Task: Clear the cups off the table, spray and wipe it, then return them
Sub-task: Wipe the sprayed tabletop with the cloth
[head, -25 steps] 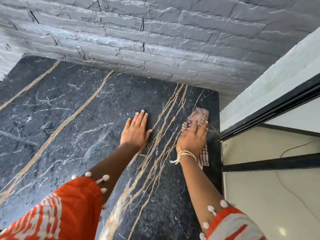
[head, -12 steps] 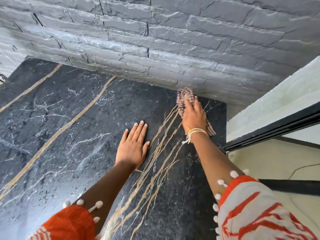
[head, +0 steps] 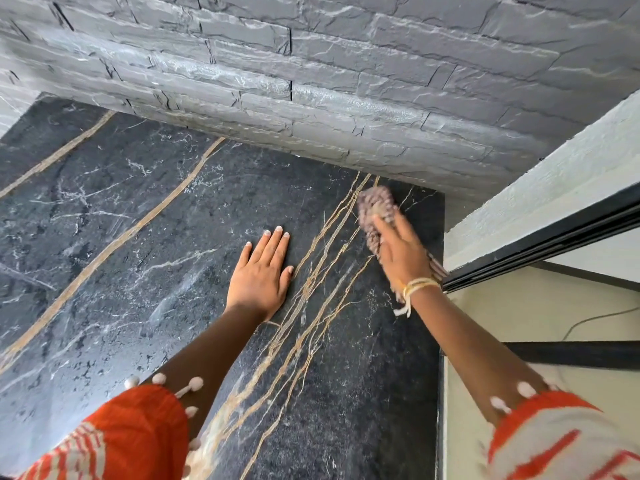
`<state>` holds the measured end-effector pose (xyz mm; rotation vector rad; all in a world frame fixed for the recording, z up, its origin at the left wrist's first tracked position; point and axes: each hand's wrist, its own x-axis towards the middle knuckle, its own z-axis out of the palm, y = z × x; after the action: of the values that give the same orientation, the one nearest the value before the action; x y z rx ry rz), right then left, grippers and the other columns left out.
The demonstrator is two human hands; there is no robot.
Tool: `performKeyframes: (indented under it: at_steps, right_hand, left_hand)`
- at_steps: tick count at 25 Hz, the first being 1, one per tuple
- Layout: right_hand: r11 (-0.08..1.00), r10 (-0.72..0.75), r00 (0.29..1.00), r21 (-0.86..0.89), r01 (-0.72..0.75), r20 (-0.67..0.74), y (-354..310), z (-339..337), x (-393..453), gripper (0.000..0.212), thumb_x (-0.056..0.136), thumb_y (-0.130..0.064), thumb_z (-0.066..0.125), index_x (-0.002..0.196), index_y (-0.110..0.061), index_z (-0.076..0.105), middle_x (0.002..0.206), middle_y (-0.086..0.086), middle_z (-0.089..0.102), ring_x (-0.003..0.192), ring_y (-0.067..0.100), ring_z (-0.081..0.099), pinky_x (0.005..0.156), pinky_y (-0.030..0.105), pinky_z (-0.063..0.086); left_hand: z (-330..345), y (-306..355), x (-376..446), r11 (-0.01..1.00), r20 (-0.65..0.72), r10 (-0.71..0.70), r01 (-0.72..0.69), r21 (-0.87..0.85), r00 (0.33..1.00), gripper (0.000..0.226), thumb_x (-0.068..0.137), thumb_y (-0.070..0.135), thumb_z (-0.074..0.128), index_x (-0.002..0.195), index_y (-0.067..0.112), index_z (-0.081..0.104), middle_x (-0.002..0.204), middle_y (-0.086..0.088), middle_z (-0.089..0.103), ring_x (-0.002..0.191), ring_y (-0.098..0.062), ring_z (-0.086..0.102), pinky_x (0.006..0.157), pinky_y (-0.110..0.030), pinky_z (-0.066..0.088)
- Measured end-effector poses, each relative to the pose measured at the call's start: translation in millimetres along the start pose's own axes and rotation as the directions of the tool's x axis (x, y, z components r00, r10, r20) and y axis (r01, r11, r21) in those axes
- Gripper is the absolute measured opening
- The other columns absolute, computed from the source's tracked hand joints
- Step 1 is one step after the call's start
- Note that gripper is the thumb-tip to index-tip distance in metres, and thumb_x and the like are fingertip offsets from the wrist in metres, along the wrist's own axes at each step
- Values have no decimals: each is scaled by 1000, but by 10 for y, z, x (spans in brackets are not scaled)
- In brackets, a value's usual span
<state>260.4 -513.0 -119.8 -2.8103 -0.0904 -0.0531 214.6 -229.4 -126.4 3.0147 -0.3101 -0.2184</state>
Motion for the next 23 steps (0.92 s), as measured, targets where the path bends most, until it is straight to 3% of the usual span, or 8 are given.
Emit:
performKeyframes:
  at_steps: [2, 5, 9, 11, 13, 15, 19, 23]
  right_hand:
    - [952, -302, 946, -4, 305, 117, -159, 8, -452, 49, 93, -18, 45, 140, -28, 42, 155, 7, 28, 134, 28, 43, 95, 42, 54]
    - [794, -607, 772, 124, 595, 187, -459, 33, -1336, 48, 89, -18, 57, 135, -29, 51, 151, 6, 37, 139, 26, 38, 107, 41, 43]
    - [441, -876, 337, 290, 849, 346, -571, 113, -2053, 44, 95, -22, 53, 136, -34, 50, 153, 2, 36, 144, 22, 28, 113, 42, 36]
    - [320, -906, 185, 330, 888, 380, -554, 72, -1868, 47, 93, -20, 56, 138, -31, 49, 154, 4, 35, 142, 24, 30, 113, 46, 34]
    - [353, -891, 268, 189, 916, 365, -553, -44, -1405, 49, 87, -21, 60, 135, -30, 52, 149, 1, 41, 135, 20, 37, 111, 36, 33]
    - [511, -819, 494, -20, 859, 291, -427, -125, -775, 47, 87, -18, 57, 132, -33, 52, 140, -5, 45, 124, 13, 40, 98, 23, 37]
    - [880, -426, 900, -188, 436, 92, 94, -147, 391, 49, 90, -11, 44, 136, -26, 47, 139, 9, 46, 116, 27, 52, 98, 47, 47]
    - [993, -89, 996, -80, 90, 14, 269, -88, 714, 51, 93, -14, 42, 142, -29, 44, 153, 15, 33, 137, 33, 37, 114, 40, 33]
  left_hand:
    - [18, -11, -5, 1000, -12, 4, -4, -7, 1000, 62, 98, 44, 5, 154, 20, -6, 162, 4, -7, 149, -14, -5, 122, -38, 1]
    - [21, -27, -5, 1000, -16, 12, -13, -15, 1000, 61, 98, 42, 7, 154, 20, -4, 162, 4, -3, 149, -14, -2, 122, -39, 2]
    - [31, -20, 8, 1000, -18, 4, -4, -10, 1000, 61, 99, 42, 9, 154, 19, -2, 162, 3, -3, 149, -14, -3, 121, -39, 1]
    - [28, -32, 30, 1000, -26, 1, -1, 1, 1000, 61, 99, 42, 10, 155, 19, 0, 162, 2, -1, 150, -15, -1, 122, -39, 3]
    - [22, -33, 37, 1000, -26, 0, -1, -4, 1000, 61, 99, 41, 12, 155, 18, 2, 163, 1, 2, 150, -16, 2, 121, -40, 6]
    - [28, -10, 13, 1000, -12, 8, -9, -15, 1000, 60, 99, 39, 15, 155, 18, 2, 162, 1, 2, 150, -17, 3, 121, -41, 7]
    - [60, -10, -3, 1000, -21, 6, -7, -21, 1000, 60, 100, 39, 16, 155, 19, 1, 162, 1, 1, 150, -17, 3, 121, -42, 8]
    - [89, -34, -9, 1000, -28, 8, -8, -22, 1000, 59, 101, 39, 17, 155, 20, 3, 162, 2, 2, 150, -16, 4, 121, -42, 8]
